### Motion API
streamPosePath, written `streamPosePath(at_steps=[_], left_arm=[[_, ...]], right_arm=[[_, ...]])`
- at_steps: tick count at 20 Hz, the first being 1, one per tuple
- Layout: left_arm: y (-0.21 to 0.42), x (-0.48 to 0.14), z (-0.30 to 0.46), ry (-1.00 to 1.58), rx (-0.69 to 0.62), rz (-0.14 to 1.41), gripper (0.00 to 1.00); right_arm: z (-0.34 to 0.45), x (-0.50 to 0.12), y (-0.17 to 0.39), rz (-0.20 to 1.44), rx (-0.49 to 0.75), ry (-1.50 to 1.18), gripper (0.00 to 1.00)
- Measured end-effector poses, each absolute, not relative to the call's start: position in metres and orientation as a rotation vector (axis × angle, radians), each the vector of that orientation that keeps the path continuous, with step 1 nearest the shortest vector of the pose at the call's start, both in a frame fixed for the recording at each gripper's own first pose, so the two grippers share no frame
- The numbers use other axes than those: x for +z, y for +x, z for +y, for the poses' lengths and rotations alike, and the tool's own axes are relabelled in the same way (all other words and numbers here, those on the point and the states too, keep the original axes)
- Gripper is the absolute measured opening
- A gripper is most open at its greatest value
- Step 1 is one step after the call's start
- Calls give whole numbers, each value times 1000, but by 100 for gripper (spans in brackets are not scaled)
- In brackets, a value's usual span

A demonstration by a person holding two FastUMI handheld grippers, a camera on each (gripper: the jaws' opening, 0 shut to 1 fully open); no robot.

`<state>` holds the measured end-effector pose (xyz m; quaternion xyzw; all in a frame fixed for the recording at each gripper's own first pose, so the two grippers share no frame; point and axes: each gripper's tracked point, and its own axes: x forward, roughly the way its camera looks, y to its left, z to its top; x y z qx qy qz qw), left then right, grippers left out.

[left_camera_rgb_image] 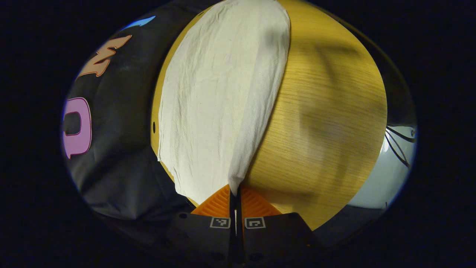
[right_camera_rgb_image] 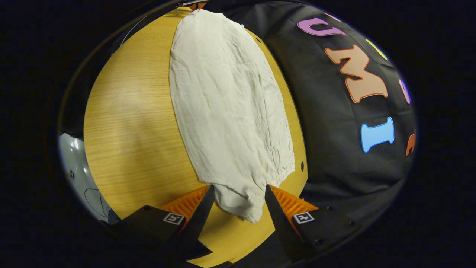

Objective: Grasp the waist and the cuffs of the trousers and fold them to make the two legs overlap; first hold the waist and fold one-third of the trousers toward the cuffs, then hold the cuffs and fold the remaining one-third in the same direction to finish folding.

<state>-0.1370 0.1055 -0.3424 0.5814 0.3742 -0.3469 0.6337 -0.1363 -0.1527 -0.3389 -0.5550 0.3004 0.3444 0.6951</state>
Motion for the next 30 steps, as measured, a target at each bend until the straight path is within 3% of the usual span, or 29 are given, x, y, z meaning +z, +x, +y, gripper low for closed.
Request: streamPosePath(at_steps=[2, 3, 4, 6, 8, 10, 19, 30], left_arm=[[-139, -342, 106, 1321, -779, 865, 0], [-139, -342, 105, 1319, -772, 867, 0], [-139, -342, 106, 1318, -764, 868, 0], [-139, -342, 106, 1318, -752, 871, 0], [-139, -341, 106, 1314, -739, 879, 0], [-141, -341, 106, 1294, -724, 902, 0], [-100, -292, 110, 1200, -491, 855, 0], [-31, -209, 77, 1070, -268, 665, 0]], right_arm=[[-149, -338, -129, 657, 775, -1265, 75], [-148, -343, -130, 665, 787, -1272, 75], [-148, -346, -130, 670, 794, -1280, 65], [-146, -354, -132, 678, 816, -1298, 44], [-146, -356, -133, 664, 819, -1319, 14], [-151, -349, -138, 666, 805, -1298, 8], [-144, -290, -91, 540, 662, -1186, 9], [-131, -245, 4, 452, 430, -1080, 9]])
